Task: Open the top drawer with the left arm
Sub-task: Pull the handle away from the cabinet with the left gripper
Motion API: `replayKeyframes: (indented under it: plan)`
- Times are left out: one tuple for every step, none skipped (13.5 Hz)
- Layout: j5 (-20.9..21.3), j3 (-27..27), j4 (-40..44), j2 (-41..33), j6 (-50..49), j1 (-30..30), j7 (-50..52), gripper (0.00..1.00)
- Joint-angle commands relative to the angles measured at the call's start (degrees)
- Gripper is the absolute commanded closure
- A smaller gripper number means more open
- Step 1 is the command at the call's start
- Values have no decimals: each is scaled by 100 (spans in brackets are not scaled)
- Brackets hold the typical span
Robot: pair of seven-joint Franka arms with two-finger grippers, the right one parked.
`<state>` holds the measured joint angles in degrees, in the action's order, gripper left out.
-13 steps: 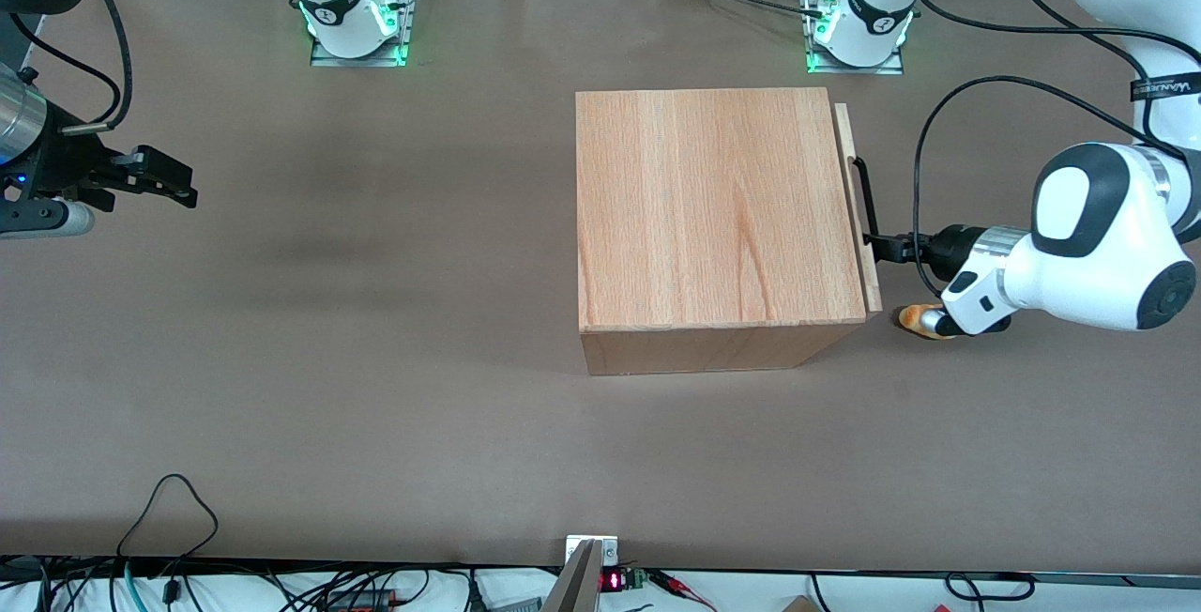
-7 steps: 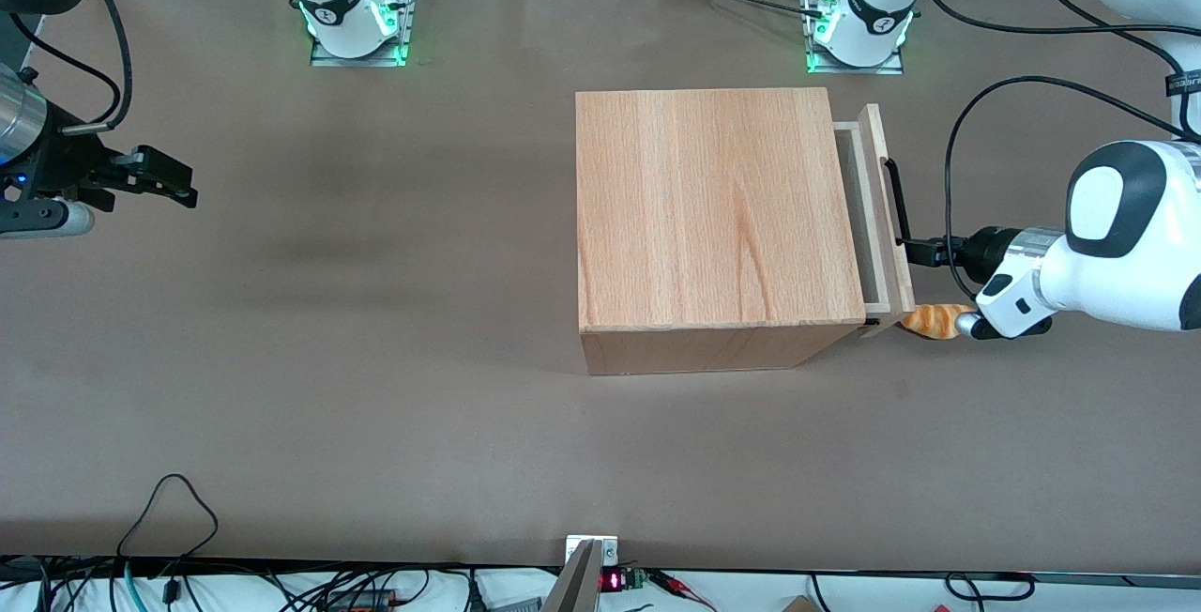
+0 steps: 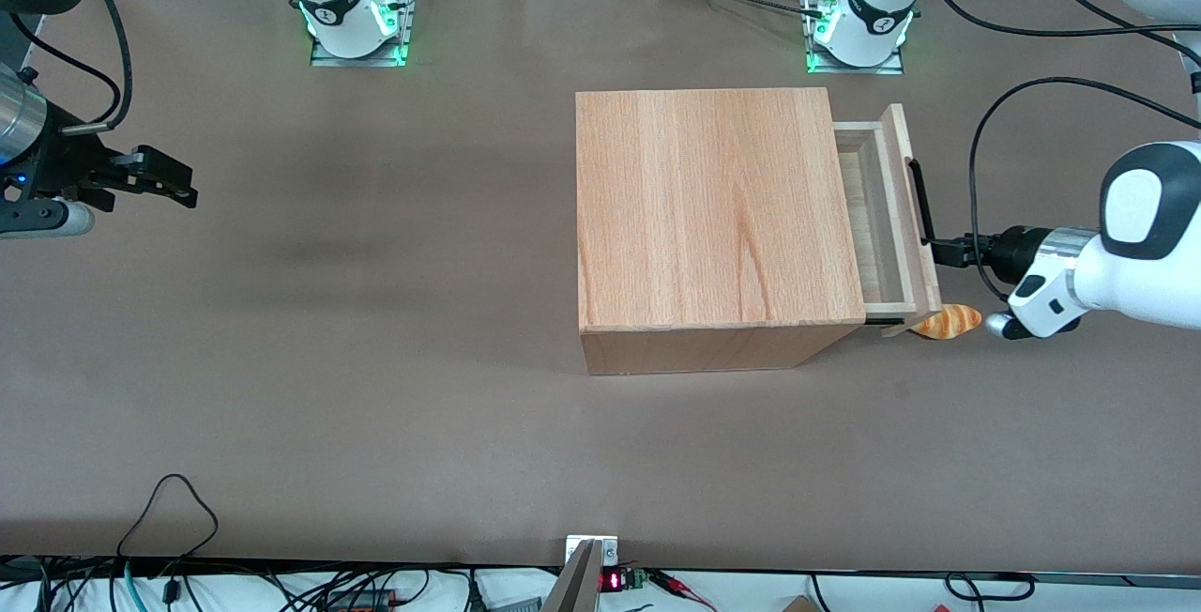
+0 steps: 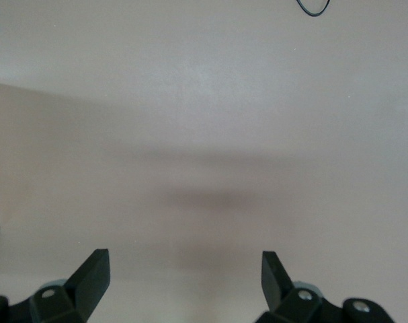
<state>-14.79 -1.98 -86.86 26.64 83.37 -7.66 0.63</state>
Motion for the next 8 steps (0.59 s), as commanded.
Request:
replayKeyframes:
  plan:
    - [222,-4,467,271,206,-95,86,0]
    - [222,-4,572,341,215,-112,86,0]
    - [222,-4,713,412,215,-182,86,0]
    - [213,-4,836,499,215,-200,86,0]
    - [204,-4,950,579,224,-192,86,0]
    - [204,-4,1065,666,276,-192,86,0]
    - [195,-4,1109,737,390,-192,78,0]
    - [204,-4,1118,755,417,-192,86,0]
